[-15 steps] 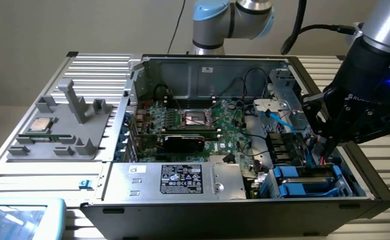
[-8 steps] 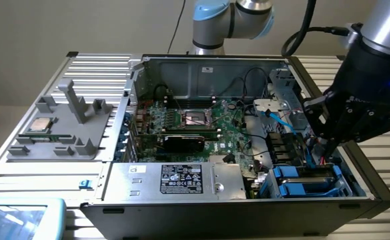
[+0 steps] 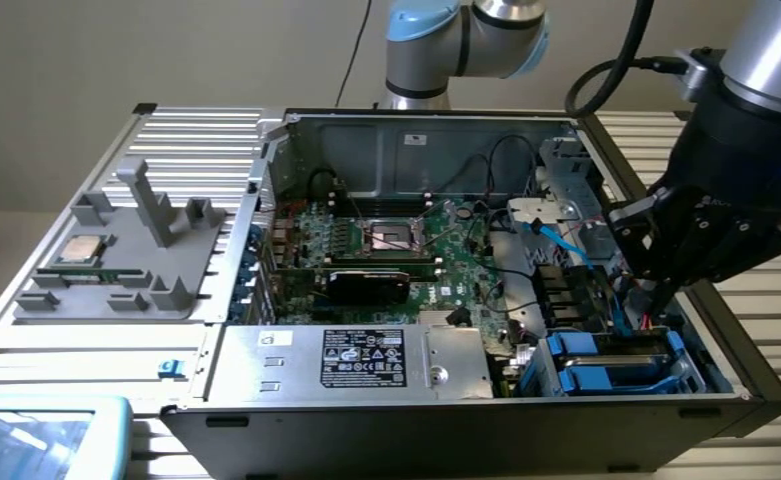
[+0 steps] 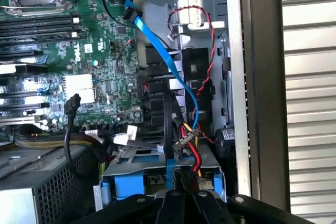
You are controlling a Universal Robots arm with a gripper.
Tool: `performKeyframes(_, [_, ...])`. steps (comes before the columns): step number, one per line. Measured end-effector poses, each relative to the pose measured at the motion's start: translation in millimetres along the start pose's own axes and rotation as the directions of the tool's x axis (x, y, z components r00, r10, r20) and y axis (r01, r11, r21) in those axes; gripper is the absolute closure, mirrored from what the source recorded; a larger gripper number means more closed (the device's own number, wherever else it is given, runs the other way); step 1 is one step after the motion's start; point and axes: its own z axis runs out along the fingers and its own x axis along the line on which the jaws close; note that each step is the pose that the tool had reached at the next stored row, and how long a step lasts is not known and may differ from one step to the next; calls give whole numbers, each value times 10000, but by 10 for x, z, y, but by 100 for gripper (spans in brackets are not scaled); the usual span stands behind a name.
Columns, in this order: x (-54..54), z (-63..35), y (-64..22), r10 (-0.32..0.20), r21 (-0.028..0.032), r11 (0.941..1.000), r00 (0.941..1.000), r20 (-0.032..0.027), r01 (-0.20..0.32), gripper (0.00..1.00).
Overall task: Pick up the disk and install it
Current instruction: 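Insert the second disk wire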
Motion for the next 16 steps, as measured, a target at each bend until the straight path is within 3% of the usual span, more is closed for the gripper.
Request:
performKeyframes(7, [9, 1, -1, -943, -3, 9955, 9955, 33, 943, 89])
performKeyframes(13, [11, 3, -20, -1057, -44, 9944, 9944, 7, 1057, 89])
performKeyframes(14, [9, 4, -31, -1059, -72, 9944, 9944, 6, 1059, 89])
performKeyframes(16, [6, 7, -74, -1060, -283, 9940, 9944, 9, 1060, 89])
